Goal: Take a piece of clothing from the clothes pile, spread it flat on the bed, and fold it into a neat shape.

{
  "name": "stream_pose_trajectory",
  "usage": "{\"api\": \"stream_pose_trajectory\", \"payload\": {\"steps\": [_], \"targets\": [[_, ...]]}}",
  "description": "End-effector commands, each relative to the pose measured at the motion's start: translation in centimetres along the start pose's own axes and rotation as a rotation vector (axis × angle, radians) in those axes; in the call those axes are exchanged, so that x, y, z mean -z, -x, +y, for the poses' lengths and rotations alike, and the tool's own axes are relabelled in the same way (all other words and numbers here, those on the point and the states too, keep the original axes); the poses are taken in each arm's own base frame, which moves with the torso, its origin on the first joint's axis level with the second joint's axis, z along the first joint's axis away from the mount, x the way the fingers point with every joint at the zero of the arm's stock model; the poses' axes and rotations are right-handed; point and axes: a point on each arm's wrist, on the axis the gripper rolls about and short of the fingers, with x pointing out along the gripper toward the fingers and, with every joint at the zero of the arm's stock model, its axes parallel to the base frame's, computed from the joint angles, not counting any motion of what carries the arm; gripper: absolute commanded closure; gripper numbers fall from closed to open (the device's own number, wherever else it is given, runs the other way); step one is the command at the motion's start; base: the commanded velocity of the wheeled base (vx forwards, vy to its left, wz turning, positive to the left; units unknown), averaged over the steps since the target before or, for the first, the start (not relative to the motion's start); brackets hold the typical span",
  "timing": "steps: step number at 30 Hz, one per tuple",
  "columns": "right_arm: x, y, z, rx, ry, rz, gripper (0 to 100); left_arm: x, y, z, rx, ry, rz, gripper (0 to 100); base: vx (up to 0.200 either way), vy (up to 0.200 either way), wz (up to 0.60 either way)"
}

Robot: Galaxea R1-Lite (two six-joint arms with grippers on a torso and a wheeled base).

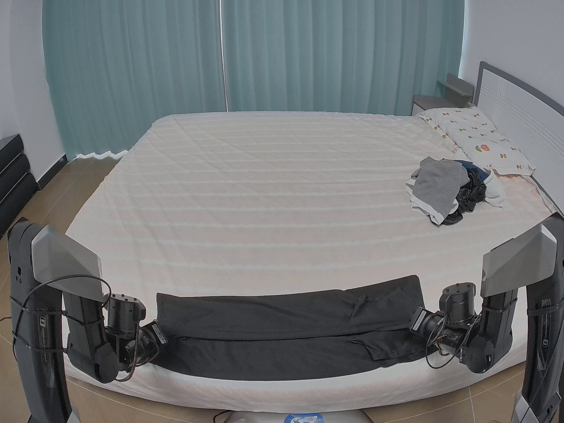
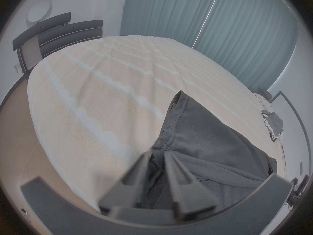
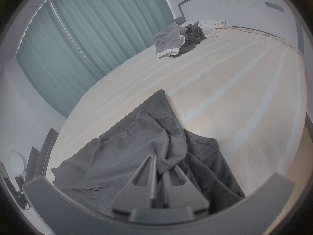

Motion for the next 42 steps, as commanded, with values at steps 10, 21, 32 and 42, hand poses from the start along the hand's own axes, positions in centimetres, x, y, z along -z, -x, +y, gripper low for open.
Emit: {"api": "stream_pose_trajectory", "payload": {"steps": [10,21,32,42], "targets": [[-3.8,1.6,0.6,-0.052,-0.049,-0.137,0,-3.1,1.9,-0.1,0.075,0.047,-0.087,0,0.0,0.0,0.0],[-4.8,1.2,0.2,-0.069,-0.078,-0.159,0,-6.8,-1.0,-1.6,0.207,0.193,-0.162,0,0.0,0.0,0.0],[-4.9,0.9,0.1,-0.087,-0.087,-0.144,0,-5.7,-4.4,-1.8,0.191,0.186,-0.122,0,0.0,0.0,0.0],[-5.1,-0.4,-1.3,-0.07,-0.137,-0.132,0,-5.4,-5.4,-1.9,0.187,0.187,-0.118,100,0.0,0.0,0.0]]}}
